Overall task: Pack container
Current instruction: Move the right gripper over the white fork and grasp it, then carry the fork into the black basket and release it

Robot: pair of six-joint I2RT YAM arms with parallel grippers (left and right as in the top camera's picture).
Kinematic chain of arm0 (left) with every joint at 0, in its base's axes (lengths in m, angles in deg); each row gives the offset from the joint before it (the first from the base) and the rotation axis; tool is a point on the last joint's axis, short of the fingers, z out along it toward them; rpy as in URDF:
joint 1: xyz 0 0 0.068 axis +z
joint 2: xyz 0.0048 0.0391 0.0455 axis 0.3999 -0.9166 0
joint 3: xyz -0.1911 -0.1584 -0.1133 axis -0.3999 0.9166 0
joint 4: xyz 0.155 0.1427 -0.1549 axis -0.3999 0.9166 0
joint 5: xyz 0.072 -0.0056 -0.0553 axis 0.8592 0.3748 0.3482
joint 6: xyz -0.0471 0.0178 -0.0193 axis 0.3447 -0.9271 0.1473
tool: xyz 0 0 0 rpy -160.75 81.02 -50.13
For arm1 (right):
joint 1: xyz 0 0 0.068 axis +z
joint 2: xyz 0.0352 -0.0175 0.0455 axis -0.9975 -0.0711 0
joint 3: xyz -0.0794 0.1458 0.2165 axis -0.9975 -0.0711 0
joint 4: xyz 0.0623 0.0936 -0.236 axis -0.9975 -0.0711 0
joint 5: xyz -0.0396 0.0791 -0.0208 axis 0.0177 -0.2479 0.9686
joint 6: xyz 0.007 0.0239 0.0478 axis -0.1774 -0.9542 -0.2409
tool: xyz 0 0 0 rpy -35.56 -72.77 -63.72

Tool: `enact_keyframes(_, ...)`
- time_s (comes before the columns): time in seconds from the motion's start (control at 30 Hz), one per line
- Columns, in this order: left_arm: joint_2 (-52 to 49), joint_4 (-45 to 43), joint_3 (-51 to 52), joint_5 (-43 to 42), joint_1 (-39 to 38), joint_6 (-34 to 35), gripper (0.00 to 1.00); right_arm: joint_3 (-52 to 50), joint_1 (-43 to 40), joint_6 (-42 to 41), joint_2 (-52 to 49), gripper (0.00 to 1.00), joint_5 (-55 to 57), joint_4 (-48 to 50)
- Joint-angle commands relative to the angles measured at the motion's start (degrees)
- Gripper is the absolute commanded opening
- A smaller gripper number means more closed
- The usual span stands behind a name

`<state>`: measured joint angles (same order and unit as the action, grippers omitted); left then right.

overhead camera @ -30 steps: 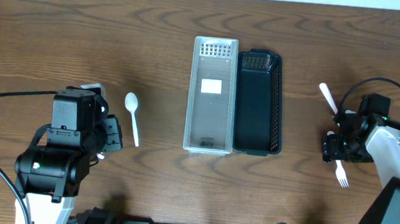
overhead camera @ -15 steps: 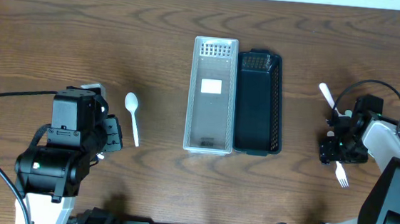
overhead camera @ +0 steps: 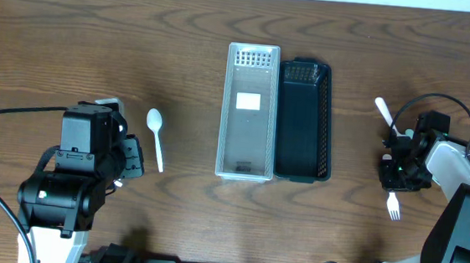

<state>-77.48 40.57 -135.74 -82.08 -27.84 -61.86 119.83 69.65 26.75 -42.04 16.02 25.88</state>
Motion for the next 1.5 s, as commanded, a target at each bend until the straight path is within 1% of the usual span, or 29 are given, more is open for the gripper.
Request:
enact_keyframes(0.0, 0.0, 0.1, -0.9, 0.3, 0.0, -0.3, 0.38, -0.7, -0.3, 0.0, -2.3, 0.24, -0.8, 0.0)
enact_keyframes(0.2, 0.0, 0.1, -0.9, 0.2, 0.0, -0.3, 0.38, -0.7, -0.2, 0.0, -2.2, 0.22, -0.9, 0.0)
enact_keyframes(0.27, 0.0, 0.1, -0.9, 0.2, 0.0, -0.3, 0.38, -0.7, -0.2, -1.0, -2.2, 0.16, -0.8, 0.3)
enact_keyframes(0.37, 0.0, 0.1, -0.9, 0.2, 0.0, -0.3, 0.38, -0.7, -0.2, -4.9, -2.2, 0.03, -0.8, 1.7)
enact_keyframes(0.4, 0.0, 0.1, -0.9, 0.2, 0.0, -0.3, 0.38, -0.7, -0.2, -5.9, -2.2, 0.01, -0.8, 2.0)
enact_keyframes(0.57, 0.0, 0.1, -0.9, 0.2, 0.0, -0.3, 0.38, 1.2, 0.3, -8.6, -1.7, 0.01, -0.8, 1.9)
enact_keyframes(0.73, 0.0, 0.1, -0.9, 0.3, 0.0, -0.3, 0.38, 8.9, 3.6, -11.9, 0.9, 0.01, -0.8, -1.9)
enact_keyframes(0.8, 0.0, 0.1, -0.9, 0.2, 0.0, -0.3, 0.38, 13.4, 5.8, -14.4, 2.4, 0.01, -0.8, -4.4)
enact_keyframes(0.93, 0.0, 0.1, -0.9, 0.2, 0.0, -0.3, 0.38, 24.0, 11.9, -21.9, 5.4, 0.01, -0.8, -10.8)
enact_keyframes(1.0, 0.0, 0.1, -0.9, 0.2, 0.0, -0.3, 0.38, 29.0, 16.0, -25.4, 6.6, 0.01, -0.8, -13.1)
enact_keyframes(1.1, 0.0, 0.1, -0.9, 0.2, 0.0, -0.3, 0.38, 33.9, 23.0, -29.3, 7.3, 0.01, -0.8, -14.2)
enact_keyframes(1.2, 0.0, 0.1, -0.9, 0.2, 0.0, -0.3, 0.38, 34.9, 29.6, -35.1, 7.3, 0.01, -0.6, -12.5)
enact_keyframes(1.3, 0.0, 0.2, -0.9, 0.2, 0.0, -0.3, 0.38, 34.2, 34.5, -42.3, 5.8, 0.01, 1.3, -11.3)
enact_keyframes(1.4, 0.0, 0.1, -0.9, 0.2, 0.0, -0.3, 0.38, 33.4, 37.1, -45.5, 2.8, 0.01, 2.9, -11.5)
enact_keyframes(1.47, 0.0, 0.1, -0.9, 0.2, 0.0, -0.3, 0.38, 32.7, 38.1, -46.2, -0.2, 0.01, 2.8, -11.5)
